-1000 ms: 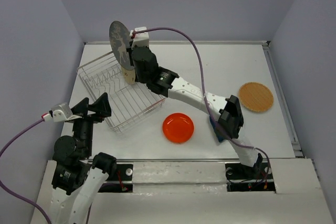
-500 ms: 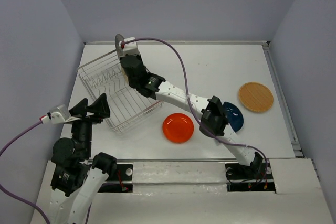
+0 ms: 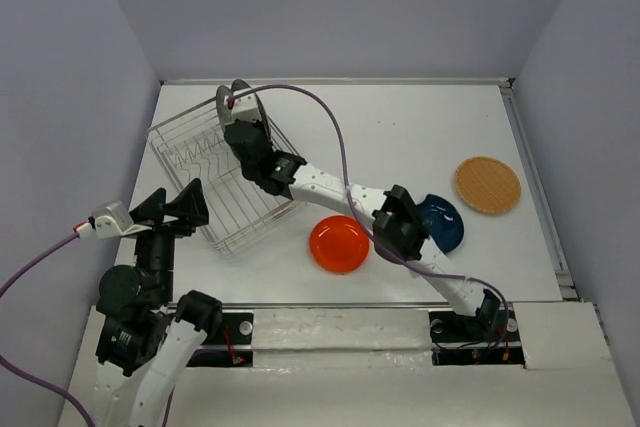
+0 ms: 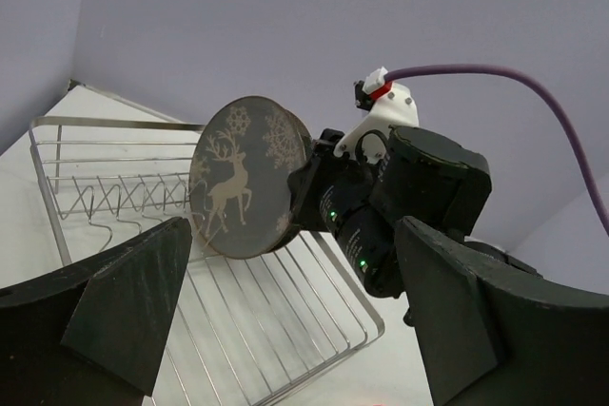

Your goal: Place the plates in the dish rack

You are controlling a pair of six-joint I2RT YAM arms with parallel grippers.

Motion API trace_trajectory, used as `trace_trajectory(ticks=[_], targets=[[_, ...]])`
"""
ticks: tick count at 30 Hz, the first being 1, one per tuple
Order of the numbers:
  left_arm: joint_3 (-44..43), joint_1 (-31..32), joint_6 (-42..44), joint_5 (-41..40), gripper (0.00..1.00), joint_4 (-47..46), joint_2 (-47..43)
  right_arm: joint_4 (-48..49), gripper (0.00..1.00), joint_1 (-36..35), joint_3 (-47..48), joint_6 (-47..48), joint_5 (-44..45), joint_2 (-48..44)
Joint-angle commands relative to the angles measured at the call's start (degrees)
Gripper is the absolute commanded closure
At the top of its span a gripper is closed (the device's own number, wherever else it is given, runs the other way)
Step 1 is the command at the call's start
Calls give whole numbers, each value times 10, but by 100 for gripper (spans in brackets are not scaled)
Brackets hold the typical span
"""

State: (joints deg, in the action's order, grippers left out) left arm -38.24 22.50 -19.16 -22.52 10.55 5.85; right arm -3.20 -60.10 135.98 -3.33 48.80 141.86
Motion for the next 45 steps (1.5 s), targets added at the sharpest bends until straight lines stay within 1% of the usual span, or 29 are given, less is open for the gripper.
trace_trajectory(ticks=[1, 2, 4, 5, 7, 8, 10, 11, 12, 13, 15, 16, 18, 19, 20, 21, 22, 23, 24, 25, 26, 28, 29, 31, 32, 34, 36, 40, 45], targets=[[-2, 3, 1, -9, 1, -21, 0, 80, 90, -5, 4, -31, -16, -10], [-2, 2, 2, -11, 1, -21, 0, 80, 83, -5, 1, -35, -32, -15], [-3, 3, 2, -11, 1, -21, 2, 79, 67, -5, -5, -41, -49, -25], [-3, 2, 2, -11, 1, -21, 4, 71, 51, -5, -12, -44, -62, -39], [-2, 3, 2, -10, 1, -19, 7, 63, 42, -5, -24, -53, -75, -57], [-2, 3, 1, -11, 1, -19, 8, 54, 36, -5, -32, -56, -84, -82], [-3, 2, 2, -12, 1, -18, 10, 45, 32, -5, -69, -65, -98, -112], [-3, 1, 3, -11, 1, -18, 12, 40, 31, -5, -110, -67, -110, -149], [-3, 2, 3, -11, 1, -18, 13, 38, 30, -5, -110, -68, -117, -171], [-3, 2, 3, -11, 1, -17, 13, 38, 30, -5, -167, -69, -123, -196], [-2, 1, 3, -12, 1, -14, 14, 37, 30, -5, -240, -70, -139, -250], [-2, 1, 3, -10, 1, -12, 14, 37, 31, -5, -324, -76, -153, -309], [-2, 0, 3, -6, 1, -11, 14, 34, 33, 9, -418, -95, -204, -373], [-2, 1, 3, -4, 1, -11, 15, 14, 37, 16, -513, -132, -224, -440], [-2, 1, 3, -3, 1, -11, 15, 9, 40, 24, -562, -154, -250, -473], [-1, 1, 3, 2, 1, -11, 15, 7, 43, 43, -611, -174, -305, -507], [0, 1, 3, 7, 1, -12, 15, 3, 45, 50, -659, -212, -329, -572], [0, 1, 3, 11, 1, -13, 15, -1, 46, 55, -703, -228, -354, -604], [1, 1, 2, 20, 1, -15, 17, -4, 46, 60, -783, -243, -391, -635], [2, 1, 2, 26, 1, -15, 18, -5, 47, 68, -822, -274, -407, -665], [2, 1, 3, 32, 1, -16, 21, -7, 47, 75, -889, -289, -452, -721], [2, 1, 3, 35, 1, -15, 23, -6, 46, 90, -949, -318, -487, -769], [2, 2, 3, 35, 1, -15, 25, -8, 42, 96, -975, -340, -509, -809], [2, 1, 3, 34, 1, -13, 26, -9, 37, 111, -1040, -366, -520, -843], [2, 1, 3, 33, 1, -13, 27, -9, 35, 118, -1058, -387, -523, -855], [2, 0, 3, 31, 1, -11, 29, -11, 34, 130, -1099, -413, -521, -876], [2, 0, 3, 30, 1, -11, 29, -12, 36, 142, -1116, -426, -510, -878], [2, -3, 3, 28, 1, -9, 29, 2, 43, 142, -1134, -446, -491, -840], [2, -4, 3, 31, 1, -9, 30, 68, 49, 147, -1129, -455, -491, -773]])
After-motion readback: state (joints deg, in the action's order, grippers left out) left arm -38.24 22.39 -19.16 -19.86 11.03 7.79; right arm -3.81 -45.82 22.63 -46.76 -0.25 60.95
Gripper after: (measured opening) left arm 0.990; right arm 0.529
